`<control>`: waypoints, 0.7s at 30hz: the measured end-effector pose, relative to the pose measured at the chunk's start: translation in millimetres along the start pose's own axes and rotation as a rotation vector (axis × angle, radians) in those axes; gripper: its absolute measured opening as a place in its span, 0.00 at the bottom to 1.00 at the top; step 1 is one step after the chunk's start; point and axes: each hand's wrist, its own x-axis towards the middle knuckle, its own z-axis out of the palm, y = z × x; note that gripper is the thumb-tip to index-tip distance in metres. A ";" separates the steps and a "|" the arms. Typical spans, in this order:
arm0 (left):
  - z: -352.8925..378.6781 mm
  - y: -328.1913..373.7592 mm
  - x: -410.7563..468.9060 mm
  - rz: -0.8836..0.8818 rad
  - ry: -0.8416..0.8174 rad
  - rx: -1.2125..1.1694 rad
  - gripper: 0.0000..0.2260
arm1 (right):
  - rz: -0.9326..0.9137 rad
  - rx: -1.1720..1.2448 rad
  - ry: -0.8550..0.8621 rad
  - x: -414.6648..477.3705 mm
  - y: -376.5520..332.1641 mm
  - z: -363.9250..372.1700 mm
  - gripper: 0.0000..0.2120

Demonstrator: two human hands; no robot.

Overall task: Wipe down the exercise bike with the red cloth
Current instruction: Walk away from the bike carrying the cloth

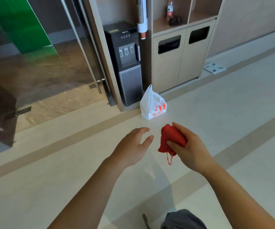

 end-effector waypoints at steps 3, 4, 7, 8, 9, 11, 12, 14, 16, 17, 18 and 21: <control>-7.0 1.6 72.9 0.018 -0.028 0.048 0.20 | -0.004 -0.003 0.022 66.3 9.1 -13.1 0.28; -9.0 2.1 99.2 0.028 -0.029 0.070 0.20 | -0.008 -0.019 0.025 91.5 12.9 -18.2 0.28; -13.0 4.7 181.9 0.034 -0.011 0.114 0.21 | -0.026 -0.053 0.022 175.2 24.9 -34.6 0.29; -13.7 6.3 210.5 0.021 0.003 0.107 0.21 | -0.032 -0.047 0.015 204.7 28.0 -40.0 0.29; -14.7 8.1 238.2 0.002 0.018 0.091 0.21 | -0.041 -0.032 0.006 233.4 30.4 -45.6 0.29; -19.0 15.2 294.5 -0.053 0.042 0.057 0.20 | -0.057 -0.027 -0.023 293.4 33.1 -58.9 0.29; -22.4 19.3 321.6 -0.080 0.047 0.042 0.20 | -0.064 -0.035 -0.036 322.8 33.6 -65.9 0.29; -32.2 26.7 375.6 -0.106 0.063 0.027 0.19 | -0.100 -0.054 -0.060 381.2 32.7 -77.7 0.28; -45.5 32.0 423.9 -0.115 0.089 0.018 0.19 | -0.134 -0.055 -0.098 435.6 28.5 -85.7 0.27; -53.0 33.5 445.1 -0.125 0.101 0.010 0.18 | -0.144 -0.045 -0.121 460.5 25.7 -88.6 0.27; -61.2 34.3 464.3 -0.135 0.110 0.000 0.18 | -0.154 -0.033 -0.145 484.1 22.0 -90.3 0.26; -89.3 32.9 519.8 -0.129 0.148 -0.053 0.18 | -0.174 -0.009 -0.210 550.9 11.6 -95.0 0.24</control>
